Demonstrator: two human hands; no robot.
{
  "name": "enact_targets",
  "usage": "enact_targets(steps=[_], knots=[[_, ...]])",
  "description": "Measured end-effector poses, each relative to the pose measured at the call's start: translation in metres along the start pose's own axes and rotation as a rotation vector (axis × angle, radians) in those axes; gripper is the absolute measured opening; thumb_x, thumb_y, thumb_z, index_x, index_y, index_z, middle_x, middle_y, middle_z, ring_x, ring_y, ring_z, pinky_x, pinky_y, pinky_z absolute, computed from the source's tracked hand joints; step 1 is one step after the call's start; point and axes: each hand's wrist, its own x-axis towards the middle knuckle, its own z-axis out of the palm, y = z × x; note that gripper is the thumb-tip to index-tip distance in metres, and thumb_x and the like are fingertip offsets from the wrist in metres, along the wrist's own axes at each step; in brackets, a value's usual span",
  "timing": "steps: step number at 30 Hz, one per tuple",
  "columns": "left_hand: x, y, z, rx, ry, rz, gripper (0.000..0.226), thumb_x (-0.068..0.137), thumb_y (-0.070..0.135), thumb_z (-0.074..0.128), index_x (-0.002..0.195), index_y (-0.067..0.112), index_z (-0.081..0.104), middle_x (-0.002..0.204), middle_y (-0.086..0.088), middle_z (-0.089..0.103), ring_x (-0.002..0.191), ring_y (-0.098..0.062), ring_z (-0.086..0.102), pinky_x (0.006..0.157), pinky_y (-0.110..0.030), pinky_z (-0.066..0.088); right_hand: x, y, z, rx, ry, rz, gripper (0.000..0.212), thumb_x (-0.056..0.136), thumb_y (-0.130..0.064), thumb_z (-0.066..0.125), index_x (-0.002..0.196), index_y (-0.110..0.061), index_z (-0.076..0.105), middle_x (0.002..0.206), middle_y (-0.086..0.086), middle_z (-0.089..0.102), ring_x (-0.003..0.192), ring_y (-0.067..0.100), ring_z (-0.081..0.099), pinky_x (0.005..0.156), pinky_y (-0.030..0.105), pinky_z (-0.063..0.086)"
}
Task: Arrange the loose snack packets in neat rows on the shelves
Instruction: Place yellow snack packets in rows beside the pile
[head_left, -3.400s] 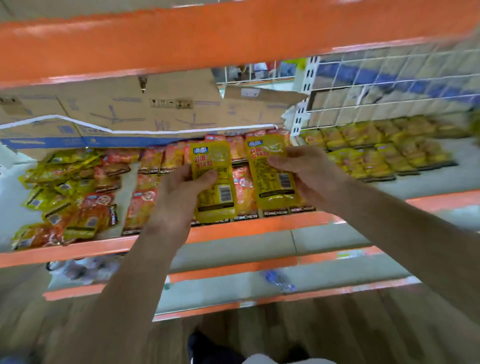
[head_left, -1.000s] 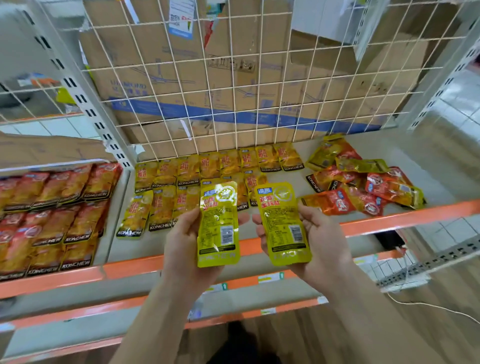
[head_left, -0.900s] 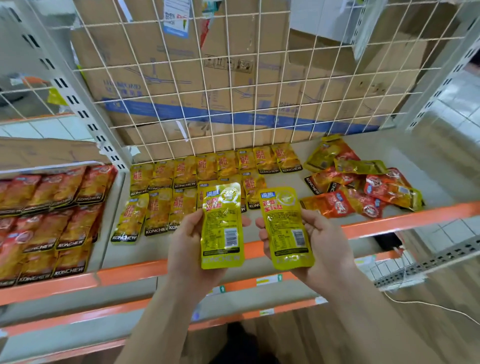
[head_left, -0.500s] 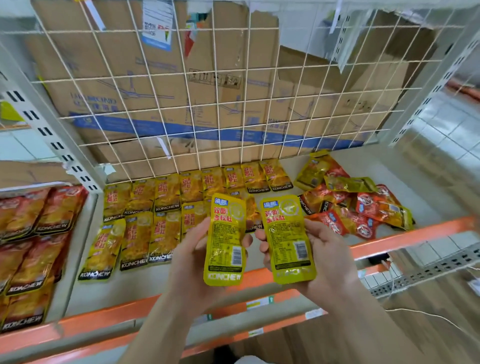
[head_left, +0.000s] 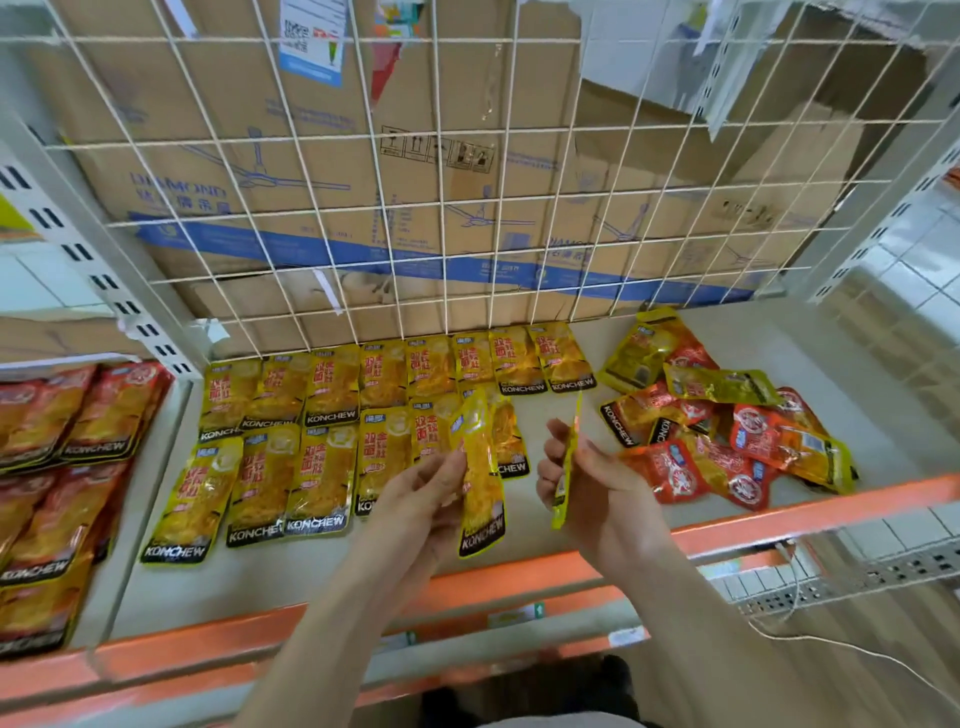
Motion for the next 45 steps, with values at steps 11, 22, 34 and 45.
enact_targets(steps=[11, 22, 34, 45], knots=[[0.039, -0.024, 0.042, 0.128, 0.263, 0.173, 0.019, 0.098, 0.005, 0.055, 0.080, 0.007, 0.059, 0.062, 0.002, 0.058, 0.039, -0.001, 0.046, 0.038, -0.010, 0.038, 0.050, -0.050, -0.054, -0.794, 0.274, -0.267, 0.009, 0.093, -0.017, 0.065, 0.098, -0.023, 0.069, 0.093, 0.003, 0.073, 0.089, 0.024, 0.066, 0.090, 0.058, 0.054], [0.074, -0.032, 0.087, 0.705, 0.493, 0.351, 0.025, 0.100, 0.022, 0.060, 0.089, -0.001, 0.062, 0.073, -0.005, 0.059, 0.069, -0.018, 0.055, 0.066, -0.035, 0.040, 0.058, -0.138, -0.101, -0.636, 0.267, -0.331, 0.019, 0.094, 0.000, 0.058, 0.093, -0.016, 0.069, 0.081, -0.009, 0.074, 0.079, 0.011, 0.067, 0.081, 0.037, 0.052], [0.084, -0.036, 0.093, 1.212, 0.510, 0.369, 0.024, 0.102, 0.024, 0.055, 0.084, 0.008, 0.054, 0.068, -0.003, 0.055, 0.053, -0.011, 0.043, 0.046, -0.021, 0.030, 0.071, -0.104, -0.073, -1.245, 0.097, -0.346, 0.014, 0.093, -0.017, 0.064, 0.082, -0.011, 0.070, 0.075, 0.014, 0.068, 0.065, 0.023, 0.058, 0.060, 0.037, 0.042], [0.089, -0.050, 0.060, 1.665, 0.643, 0.705, 0.033, 0.090, 0.033, 0.062, 0.114, 0.012, 0.068, 0.108, -0.007, 0.065, 0.095, -0.031, 0.063, 0.071, -0.040, 0.055, 0.080, -0.081, -0.089, -1.497, 0.150, -0.592, 0.026, 0.097, -0.029, 0.060, 0.120, -0.018, 0.060, 0.074, -0.009, 0.057, 0.065, 0.004, 0.053, 0.060, 0.022, 0.036]])
